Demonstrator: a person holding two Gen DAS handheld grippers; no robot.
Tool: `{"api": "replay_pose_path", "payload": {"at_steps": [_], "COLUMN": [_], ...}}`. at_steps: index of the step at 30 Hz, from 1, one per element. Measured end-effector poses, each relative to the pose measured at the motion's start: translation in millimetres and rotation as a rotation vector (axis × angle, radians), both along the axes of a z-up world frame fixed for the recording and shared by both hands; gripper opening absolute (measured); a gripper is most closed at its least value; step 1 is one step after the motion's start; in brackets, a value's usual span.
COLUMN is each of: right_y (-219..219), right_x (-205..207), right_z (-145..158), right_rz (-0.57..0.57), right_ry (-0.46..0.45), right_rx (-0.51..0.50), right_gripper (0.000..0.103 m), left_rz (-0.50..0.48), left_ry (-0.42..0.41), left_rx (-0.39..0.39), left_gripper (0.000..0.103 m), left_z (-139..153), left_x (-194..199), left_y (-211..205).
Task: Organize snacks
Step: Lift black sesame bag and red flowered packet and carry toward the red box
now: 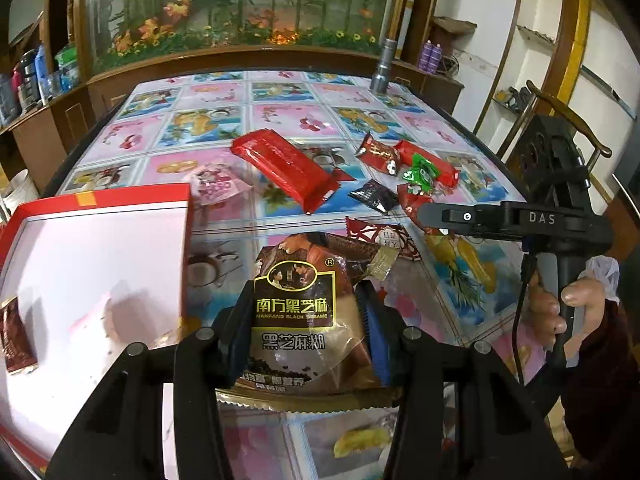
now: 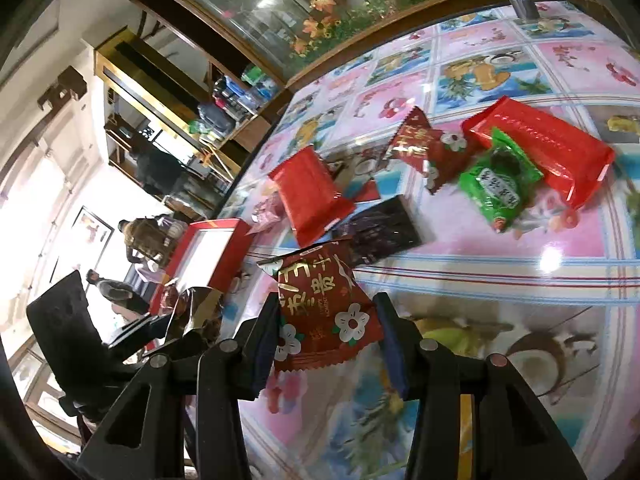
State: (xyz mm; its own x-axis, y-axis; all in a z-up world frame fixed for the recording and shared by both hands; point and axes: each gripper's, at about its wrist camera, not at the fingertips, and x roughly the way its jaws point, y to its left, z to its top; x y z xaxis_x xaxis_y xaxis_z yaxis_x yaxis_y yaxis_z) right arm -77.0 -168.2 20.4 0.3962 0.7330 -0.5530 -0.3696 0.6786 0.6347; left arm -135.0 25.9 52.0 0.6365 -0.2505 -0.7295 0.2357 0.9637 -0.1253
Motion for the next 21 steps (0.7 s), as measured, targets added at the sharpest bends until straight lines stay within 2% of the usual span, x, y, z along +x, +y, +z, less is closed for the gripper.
{"api": "replay_pose_path", "payload": {"at_steps": [8, 14, 21], "right_y": [26, 76, 142], "right_x": [-6, -11, -19], "right_z": [4, 8, 20], "right_rz": [0.053, 0.149, 0.261], "right_ry": [-0.004, 0.01, 0.011], "right_rx": [0.087, 0.129, 0.147], "right_gripper": [0.046, 0.046, 0.046], "left_rz": [0.05, 0.119, 0.239], "left_ry": [-0.053, -0.095, -0.127], "left_rx": [-0.002, -0.009, 0.0], "left_gripper": [0.047, 0.047, 0.047], "left_z": [20, 34, 38], "left_x": [-17, -31, -46], "left_y": [23, 55, 103]}}
